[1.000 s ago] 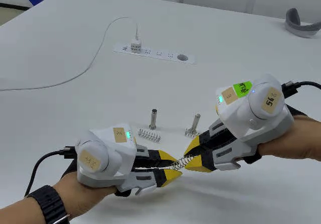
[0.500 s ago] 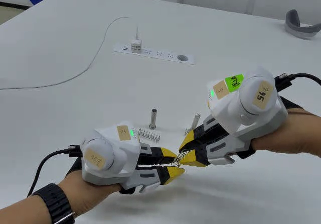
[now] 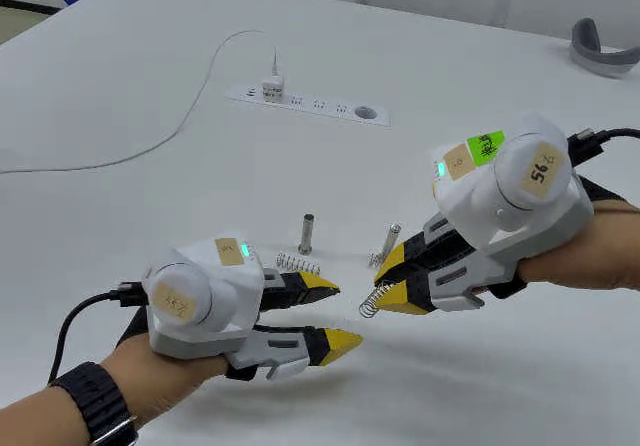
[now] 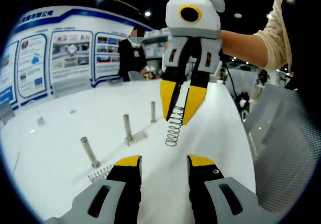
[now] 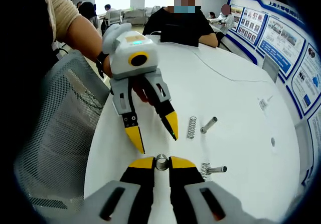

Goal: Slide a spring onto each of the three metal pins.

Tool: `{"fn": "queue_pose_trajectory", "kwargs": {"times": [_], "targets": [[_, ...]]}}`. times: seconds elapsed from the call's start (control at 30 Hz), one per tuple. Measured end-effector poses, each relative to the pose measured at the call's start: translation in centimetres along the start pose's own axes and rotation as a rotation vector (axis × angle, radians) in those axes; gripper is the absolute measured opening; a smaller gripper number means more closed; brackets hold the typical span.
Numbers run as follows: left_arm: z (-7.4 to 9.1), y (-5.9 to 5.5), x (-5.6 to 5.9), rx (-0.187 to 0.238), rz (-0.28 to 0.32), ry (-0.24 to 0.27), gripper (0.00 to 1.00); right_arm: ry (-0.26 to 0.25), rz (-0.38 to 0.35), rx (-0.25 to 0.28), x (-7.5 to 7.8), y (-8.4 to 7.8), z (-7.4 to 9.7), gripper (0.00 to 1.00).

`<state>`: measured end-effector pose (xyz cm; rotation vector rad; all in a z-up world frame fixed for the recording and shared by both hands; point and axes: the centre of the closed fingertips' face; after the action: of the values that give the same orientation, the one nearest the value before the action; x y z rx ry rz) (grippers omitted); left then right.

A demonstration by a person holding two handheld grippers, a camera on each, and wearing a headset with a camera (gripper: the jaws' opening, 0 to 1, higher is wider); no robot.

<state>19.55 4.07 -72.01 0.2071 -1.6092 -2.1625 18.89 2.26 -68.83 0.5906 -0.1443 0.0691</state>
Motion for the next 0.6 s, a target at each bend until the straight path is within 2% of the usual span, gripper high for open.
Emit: {"fn": "queue_pose_trajectory", "kwargs": {"times": [0.13, 0.6], "targets": [[0.7, 0.0, -0.9, 0.007, 0.014, 0.033, 0.42, -0.022, -0.018, -0.009, 0.6, -0.7, 0.9, 0.12], [2.7, -0.3, -3.3, 0.024, 0.057, 0.114, 0.51, -0.1, -0.08, -0.049, 2.8, -3.3, 4.1, 0.12]]}}
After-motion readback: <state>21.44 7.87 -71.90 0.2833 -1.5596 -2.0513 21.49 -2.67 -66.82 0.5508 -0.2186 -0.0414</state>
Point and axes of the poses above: the centre of the closed fingertips' face, and the gripper's own axes: z roughly backward along the fingers, x roughly to its right, y roughly out of its top, and after that the axes turned 6 degrees about z, right-handed
